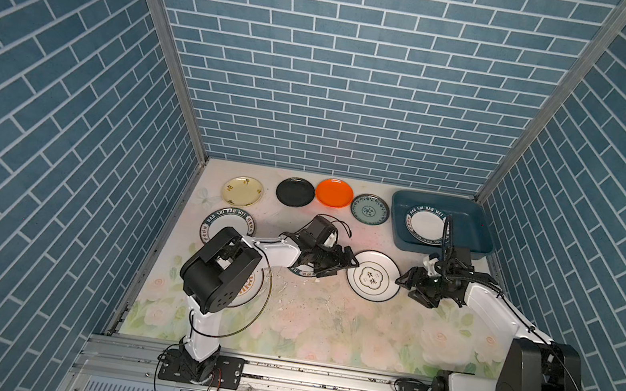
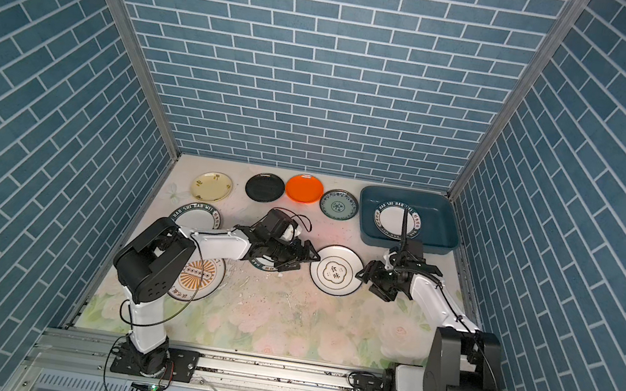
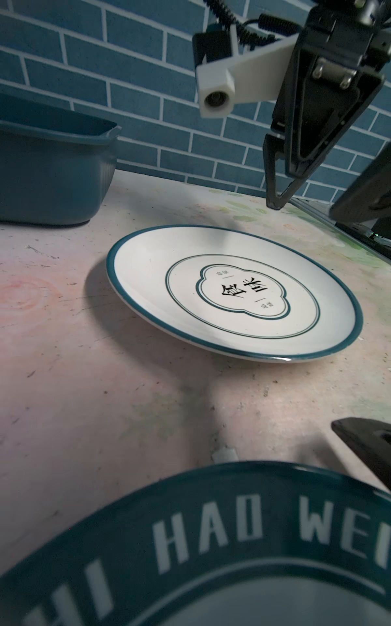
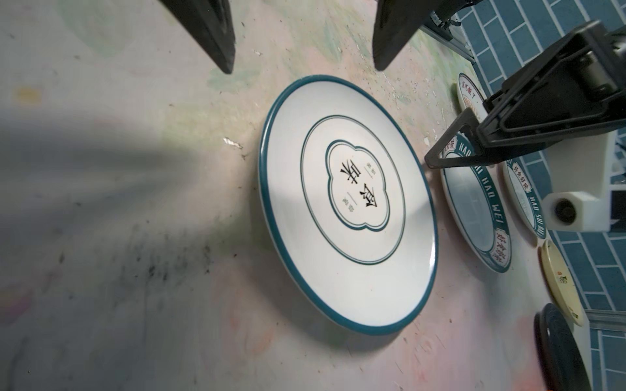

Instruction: Place the plates into the plastic bin on the countertop

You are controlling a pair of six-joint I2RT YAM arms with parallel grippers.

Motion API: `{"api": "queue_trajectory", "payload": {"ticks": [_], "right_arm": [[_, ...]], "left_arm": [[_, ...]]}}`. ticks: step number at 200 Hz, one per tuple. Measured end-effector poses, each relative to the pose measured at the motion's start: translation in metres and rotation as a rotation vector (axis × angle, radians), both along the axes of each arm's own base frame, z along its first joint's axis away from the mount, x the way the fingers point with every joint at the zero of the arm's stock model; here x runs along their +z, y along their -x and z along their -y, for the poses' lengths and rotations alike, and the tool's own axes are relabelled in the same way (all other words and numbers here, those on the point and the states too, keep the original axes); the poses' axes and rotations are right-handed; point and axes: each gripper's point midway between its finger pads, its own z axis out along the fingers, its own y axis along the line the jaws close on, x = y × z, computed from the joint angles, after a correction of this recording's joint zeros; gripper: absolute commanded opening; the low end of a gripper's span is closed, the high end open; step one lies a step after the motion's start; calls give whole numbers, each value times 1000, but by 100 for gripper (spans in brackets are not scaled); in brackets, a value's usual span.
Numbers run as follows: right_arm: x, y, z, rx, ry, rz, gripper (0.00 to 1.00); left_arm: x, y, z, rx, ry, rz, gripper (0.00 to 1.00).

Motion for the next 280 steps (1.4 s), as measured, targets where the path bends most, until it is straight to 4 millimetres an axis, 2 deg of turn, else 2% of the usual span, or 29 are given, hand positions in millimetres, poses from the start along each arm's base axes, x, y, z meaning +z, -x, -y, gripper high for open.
{"api": "queue_trajectory", "payload": {"ticks": [34,70,105,168,192,204,217,223,280], "right_arm": [[-25,-8,-1,18,6,-33,61],[-34,-15,-5,30,-10,-20,60],[-39,-19,-11,41,-50,3,56],[-44,-24,-14,45,-74,30,35],[-47,-22,-13,44,-66,27,23],[-49,-21,-12,41,-62,21,10],[-50,-20,-13,32,-77,6,7],[-48,-20,-15,37,-91,10,3],[-45,-21,-20,50,-123,17,0]], "left_arm": [[6,1,-1,-14,-12,5,96],[24,-3,-2,-29,-9,41,99],[29,-4,-7,-36,-12,47,100],[37,-2,-8,-73,-22,55,100],[39,-2,-9,-78,-23,59,100],[39,-1,-9,-78,-24,59,100],[39,-1,-10,-78,-27,56,100],[39,-1,-10,-78,-28,55,100],[52,0,-11,-86,-23,73,100]]}}
